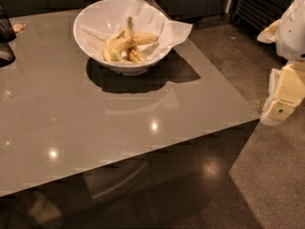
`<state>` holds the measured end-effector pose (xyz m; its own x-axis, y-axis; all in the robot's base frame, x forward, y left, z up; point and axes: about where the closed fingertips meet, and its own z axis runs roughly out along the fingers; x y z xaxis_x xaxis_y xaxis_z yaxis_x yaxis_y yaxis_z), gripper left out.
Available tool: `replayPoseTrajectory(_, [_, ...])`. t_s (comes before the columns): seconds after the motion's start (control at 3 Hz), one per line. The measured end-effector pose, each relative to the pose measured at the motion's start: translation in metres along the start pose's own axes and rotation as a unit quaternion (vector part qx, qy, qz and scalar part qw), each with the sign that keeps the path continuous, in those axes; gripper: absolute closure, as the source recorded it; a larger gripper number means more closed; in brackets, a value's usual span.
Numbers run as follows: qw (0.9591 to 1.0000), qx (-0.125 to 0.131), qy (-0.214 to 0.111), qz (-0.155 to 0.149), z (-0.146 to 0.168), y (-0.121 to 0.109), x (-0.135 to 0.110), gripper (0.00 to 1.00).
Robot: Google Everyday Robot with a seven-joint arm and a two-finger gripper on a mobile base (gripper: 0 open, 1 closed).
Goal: Pick banana from white bowl
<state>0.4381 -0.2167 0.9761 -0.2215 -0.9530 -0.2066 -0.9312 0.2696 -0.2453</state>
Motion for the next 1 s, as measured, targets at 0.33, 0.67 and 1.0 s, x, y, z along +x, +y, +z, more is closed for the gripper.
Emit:
replayPoseTrajectory(0.33, [1.0000,0.003,-0.002,0.002,-0.001,-0.005,-0.007,0.00])
replayPoseTrajectory(0.67, [0.9996,0.003,-0.029,-0.002,-0.003,-0.026,-0.017,0.00])
replayPoseTrajectory(1.0, [0.9985,-0.008,-0.043,-0.034,0.005,-0.073,-0.063,0.00])
